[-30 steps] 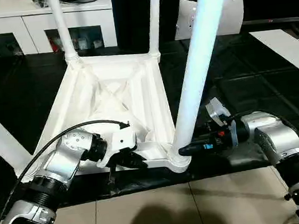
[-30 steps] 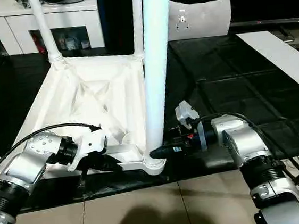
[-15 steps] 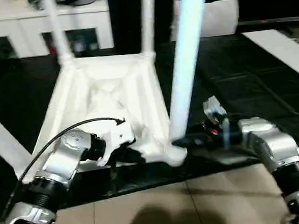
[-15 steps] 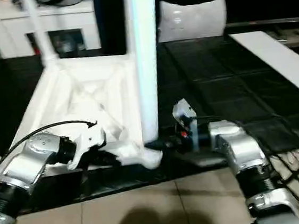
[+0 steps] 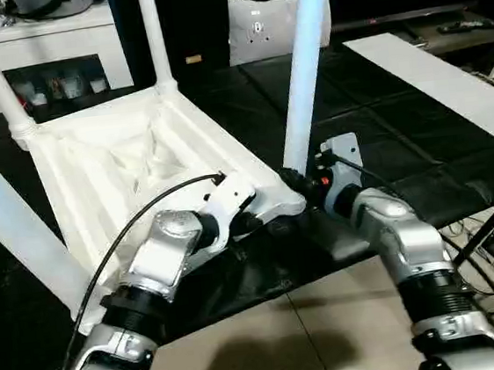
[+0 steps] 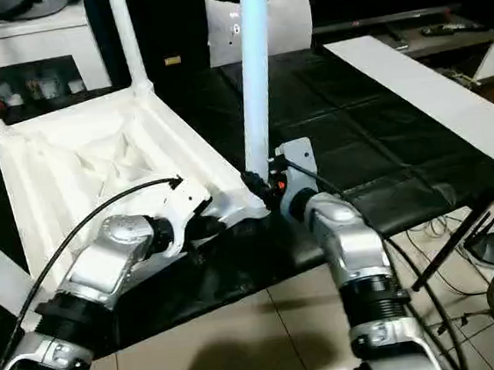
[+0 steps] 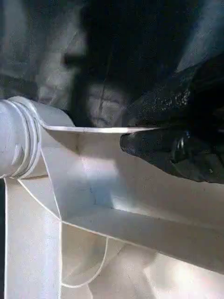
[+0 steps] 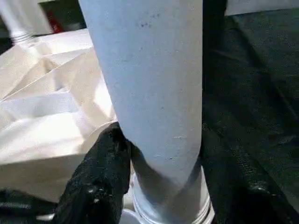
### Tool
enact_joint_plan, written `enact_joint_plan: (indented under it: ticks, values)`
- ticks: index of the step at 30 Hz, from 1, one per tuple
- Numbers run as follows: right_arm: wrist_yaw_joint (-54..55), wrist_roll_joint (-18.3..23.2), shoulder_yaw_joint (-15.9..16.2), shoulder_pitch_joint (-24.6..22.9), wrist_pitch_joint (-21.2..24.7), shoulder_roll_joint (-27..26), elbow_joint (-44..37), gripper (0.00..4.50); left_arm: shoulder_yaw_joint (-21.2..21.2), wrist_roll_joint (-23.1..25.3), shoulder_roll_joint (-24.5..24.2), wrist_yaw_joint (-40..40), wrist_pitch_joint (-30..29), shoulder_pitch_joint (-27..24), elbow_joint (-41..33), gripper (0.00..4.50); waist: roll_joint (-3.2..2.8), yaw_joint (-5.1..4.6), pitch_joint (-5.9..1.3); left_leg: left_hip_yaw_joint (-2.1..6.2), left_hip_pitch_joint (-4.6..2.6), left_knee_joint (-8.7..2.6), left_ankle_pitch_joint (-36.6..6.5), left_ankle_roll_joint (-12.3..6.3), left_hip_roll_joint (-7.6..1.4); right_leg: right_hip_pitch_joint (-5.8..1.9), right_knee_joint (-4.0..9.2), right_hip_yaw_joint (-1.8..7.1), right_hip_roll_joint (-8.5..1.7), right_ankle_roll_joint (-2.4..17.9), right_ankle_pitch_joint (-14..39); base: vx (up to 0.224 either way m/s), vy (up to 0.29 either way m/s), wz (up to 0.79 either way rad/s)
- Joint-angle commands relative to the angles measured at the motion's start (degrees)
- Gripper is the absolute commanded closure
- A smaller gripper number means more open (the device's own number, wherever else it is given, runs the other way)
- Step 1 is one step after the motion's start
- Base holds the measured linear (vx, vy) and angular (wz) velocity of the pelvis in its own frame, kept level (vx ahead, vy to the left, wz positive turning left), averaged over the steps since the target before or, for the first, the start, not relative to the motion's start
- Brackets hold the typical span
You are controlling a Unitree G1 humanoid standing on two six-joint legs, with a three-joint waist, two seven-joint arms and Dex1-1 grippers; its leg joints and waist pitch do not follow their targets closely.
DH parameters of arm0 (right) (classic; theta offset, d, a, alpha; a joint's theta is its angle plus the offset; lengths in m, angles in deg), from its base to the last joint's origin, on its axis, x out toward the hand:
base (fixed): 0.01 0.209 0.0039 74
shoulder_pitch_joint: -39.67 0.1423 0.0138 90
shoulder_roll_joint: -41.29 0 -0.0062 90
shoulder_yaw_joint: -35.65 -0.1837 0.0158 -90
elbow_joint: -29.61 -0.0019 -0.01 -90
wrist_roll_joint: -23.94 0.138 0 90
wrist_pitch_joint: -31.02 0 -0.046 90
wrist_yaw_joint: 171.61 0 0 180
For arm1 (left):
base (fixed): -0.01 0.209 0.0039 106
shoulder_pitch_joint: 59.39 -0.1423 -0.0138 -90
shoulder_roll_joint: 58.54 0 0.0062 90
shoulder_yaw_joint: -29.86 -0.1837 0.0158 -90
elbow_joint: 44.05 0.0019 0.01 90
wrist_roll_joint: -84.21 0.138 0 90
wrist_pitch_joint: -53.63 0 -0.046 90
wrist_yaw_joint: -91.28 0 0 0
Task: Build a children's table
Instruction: Rotate leg to tighten
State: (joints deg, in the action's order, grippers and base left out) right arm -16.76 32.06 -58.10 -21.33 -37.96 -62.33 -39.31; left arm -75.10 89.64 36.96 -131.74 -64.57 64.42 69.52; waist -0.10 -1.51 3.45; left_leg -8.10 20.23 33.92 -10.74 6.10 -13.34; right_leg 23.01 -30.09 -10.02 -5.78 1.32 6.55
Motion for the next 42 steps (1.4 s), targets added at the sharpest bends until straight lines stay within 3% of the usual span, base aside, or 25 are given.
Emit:
enact_joint_plan:
  ticks: [1, 5, 6, 7, 9, 10, 14, 16, 19, 23, 28, 32, 33, 37, 42]
  values:
    - [-2.53, 1.28, 4.57, -0.70, 1.52, -3.45, -1.49, 1.58, -0.20, -0.70, 2.46, 2.05, 2.13, 2.61, -4.07, 4.50, -0.41, 0.82, -4.35, -0.58, 0.26, -3.92, -16.13, -3.08, 0.70, -3.59, 3.35, 2.33, -2.70, 5.28, 25.40, 0.000, 0.000, 0.00]
    - [-4.65, 1.95, 4.57, -2.21, 0.29, -1.36, -2.87, 1.41, -0.37, -1.00, 1.15, 1.04, 2.41, 1.91, -4.64, 4.50, -0.05, 1.81, -4.44, -0.98, 0.33, -3.74, -12.50, -3.61, 0.72, -3.33, 2.34, 3.28, -2.58, 7.32, 22.42, 0.000, 0.000, 0.00]
    - [-4.65, 1.95, 4.57, -2.21, 0.29, -1.36, -2.87, 1.14, -0.37, -1.00, 1.15, 1.04, 2.41, 1.91, -4.64, 4.50, 0.13, 1.90, -4.55, -1.00, 0.49, -3.71, -11.79, -3.77, 0.78, -3.48, 2.12, 3.41, -2.55, 7.37, 22.25, 0.000, 0.000, 0.00]
    - [-5.59, 2.30, 4.12, -3.00, -0.24, -0.13, -3.07, 1.04, -0.31, -1.16, 0.73, 0.47, 2.74, 1.76, -4.68, 4.50, 0.00, 2.53, -4.89, -0.99, 0.69, -3.61, -8.52, -4.19, 0.69, -3.79, 1.37, 3.78, -2.67, 8.20, 19.35, 0.000, 0.000, 0.00]
    - [-5.79, 2.34, 3.92, -3.17, -0.36, 0.12, -3.07, 0.94, -0.27, -1.19, 0.63, 0.30, 2.87, 1.72, -4.65, 4.50, 0.07, 2.98, -5.14, -1.04, 1.04, -3.40, -4.84, -4.78, 0.69, -3.88, 0.38, 4.17, -2.47, 9.69, 14.05, 0.000, 0.000, 0.00]
    - [-8.16, 4.24, 2.54, -3.94, 0.40, 1.05, -3.69, 0.83, -0.49, -1.66, -0.14, -1.38, 3.44, 1.23, -5.08, 4.50, -0.01, 3.09, -5.10, -1.08, 1.08, -3.38, -4.42, -4.92, 0.73, -3.82, 0.23, 4.24, -2.38, 10.10, 13.20, 0.000, 0.000, 0.00]
    - [-14.54, 6.35, 1.67, -6.02, -0.95, 4.57, -5.38, 0.49, -0.64, -2.68, -1.59, -4.20, 4.59, 0.23, -5.80, 4.50, -0.29, 4.21, -4.97, -1.42, 0.48, -3.46, -6.24, -5.42, 0.54, -3.67, 0.58, 4.40, -2.41, 10.38, 14.60, 0.000, 0.000, 0.00]
    - [-18.14, 6.88, 1.44, -6.72, -2.83, 6.90, -5.98, 0.17, -1.05, -3.18, -2.86, -6.37, 5.47, -0.38, -6.05, 4.50, -0.40, 4.54, -4.86, -1.38, 0.35, -3.60, -7.72, -4.75, 0.41, -3.64, 0.72, 4.36, -2.37, 10.03, 16.11, 0.000, 0.000, 0.00]
    - [-24.19, 7.03, 2.10, -7.01, -5.97, 11.14, -6.00, 0.05, -2.06, -3.72, -5.30, -10.38, 7.20, -1.20, -6.16, 4.50, -0.36, 4.99, -4.76, -1.48, 0.14, -3.62, -9.46, -4.19, 0.53, -3.54, 1.16, 4.28, -2.30, 8.93, 19.02, 0.000, 0.000, 0.00]
    - [-30.66, 7.34, 3.45, -6.66, -7.47, 14.90, -4.94, 0.05, -3.42, -4.18, -7.99, -15.32, 9.90, -2.07, -6.28, 4.50, -0.46, 5.30, -4.71, -1.49, 0.02, -3.59, -10.41, -4.18, 0.50, -3.44, 1.41, 4.24, -2.28, 8.29, 20.97, 0.000, 0.000, 0.00]
    - [-41.52, 6.77, 7.00, -5.54, -7.82, 20.02, -2.47, 0.05, -6.10, -5.13, -12.43, -24.55, 11.71, -3.22, -8.11, 4.50, -0.17, 5.92, -4.78, -1.43, -0.06, -3.63, -9.91, -4.22, 0.18, -3.33, 0.91, 4.35, -2.26, 9.20, 20.11, 0.000, 0.000, 0.00]
    - [-46.76, 6.57, 9.37, -4.44, -8.59, 21.65, -1.18, 0.05, -7.68, -4.92, -14.46, -28.22, 15.24, -3.33, -7.72, 4.50, -0.20, 7.05, -4.70, -1.59, -0.11, -3.59, -9.32, -3.98, 0.01, -3.14, 0.66, 4.57, -2.33, 9.77, 19.45, 0.000, 0.000, 0.00]
    - [-48.43, 7.32, 9.62, -4.11, -8.27, 21.72, -0.82, 0.21, -8.06, -4.96, -14.98, -29.18, 16.15, -3.29, -7.51, 4.50, -0.35, 7.31, -4.77, -1.56, -0.16, -3.55, -9.79, -3.74, 0.01, -3.14, 0.67, 4.50, -2.36, 9.67, 19.88, 0.000, 0.000, 0.00]
    - [-52.78, 8.69, 11.01, -3.04, -6.27, 22.49, 0.40, 0.48, -8.80, -5.78, -16.27, -32.63, 18.05, -3.33, -7.41, 4.50, 0.00, 7.99, -4.55, -1.68, -0.27, -3.60, -11.19, -3.07, -0.08, -2.95, 0.93, 4.46, -2.36, 8.65, 22.81, 0.000, 0.000, 0.00]
    - [-56.70, 8.49, 13.08, -2.33, -5.92, 23.54, 1.40, 0.87, -9.09, -5.70, -17.15, -34.42, 19.01, -3.07, -7.34, 4.50, 0.21, 8.20, -4.48, -1.66, -0.33, -3.50, -12.39, -2.43, 0.06, -2.83, 1.28, 4.30, -2.41, 7.16, 26.17, 0.000, 0.000, 0.00]
